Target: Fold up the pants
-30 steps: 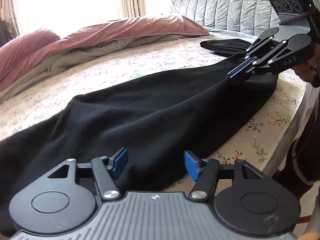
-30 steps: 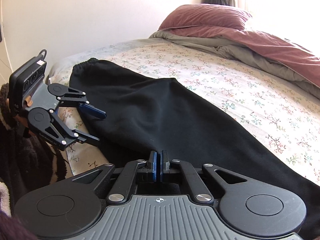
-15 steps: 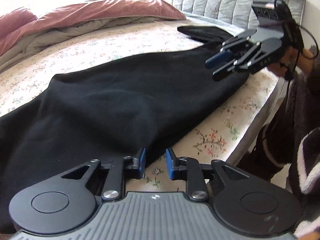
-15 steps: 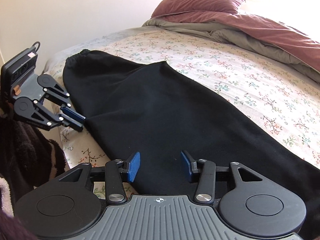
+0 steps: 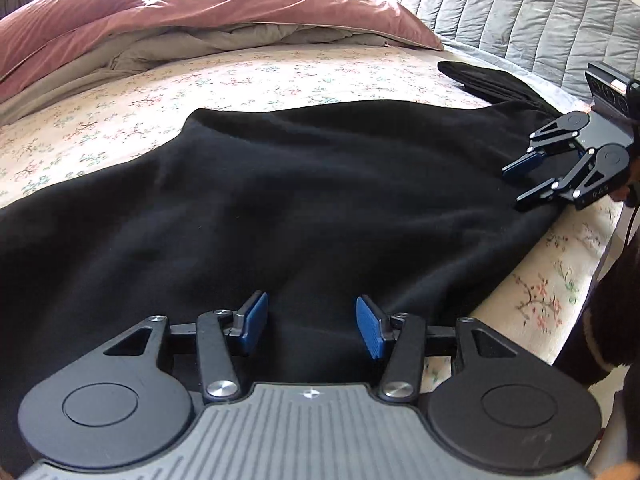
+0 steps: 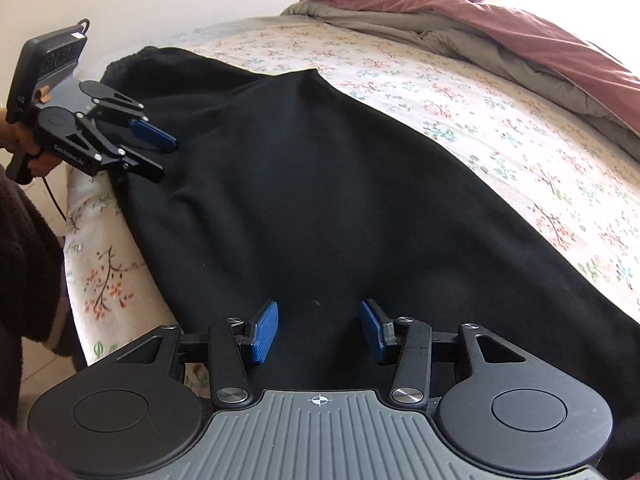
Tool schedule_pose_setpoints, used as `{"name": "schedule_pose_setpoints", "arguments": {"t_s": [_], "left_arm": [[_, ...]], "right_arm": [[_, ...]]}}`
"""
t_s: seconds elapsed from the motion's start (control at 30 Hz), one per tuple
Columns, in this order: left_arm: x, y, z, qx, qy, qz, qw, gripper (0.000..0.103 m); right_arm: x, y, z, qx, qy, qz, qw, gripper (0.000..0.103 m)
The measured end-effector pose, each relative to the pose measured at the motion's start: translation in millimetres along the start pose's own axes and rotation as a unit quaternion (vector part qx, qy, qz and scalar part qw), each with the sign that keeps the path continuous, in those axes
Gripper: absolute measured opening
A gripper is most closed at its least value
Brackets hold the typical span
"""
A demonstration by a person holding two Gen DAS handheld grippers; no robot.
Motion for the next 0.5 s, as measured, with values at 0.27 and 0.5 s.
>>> {"name": "schedule_pose_setpoints", "arguments": {"t_s": [0.27, 0.5], "left_arm": [[-34.8, 24.2, -24.5, -0.067, -0.027, -0.017, 0.9973, 0.058], [-35.6, 76.4, 9.2, -0.142, -0.074, 0.087, 0.9832, 0.062]], "right_arm": [[-49.0, -52.1, -51.2, 0.046, 0.004, -0.015, 0.999, 0.043], [-44.3, -46.0, -21.5, 0.043, -0.015, -0.059, 0.997, 0.054]]}}
Point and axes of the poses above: each gripper's, at about its wrist camera, not at the fingertips, and x roughly the way its jaws point, y to its left, z to its top, the point moved 8 cm from there along x, roughly the way its jaws point, and after that the axes turned 6 degrees about x, right-handed, at the moved point
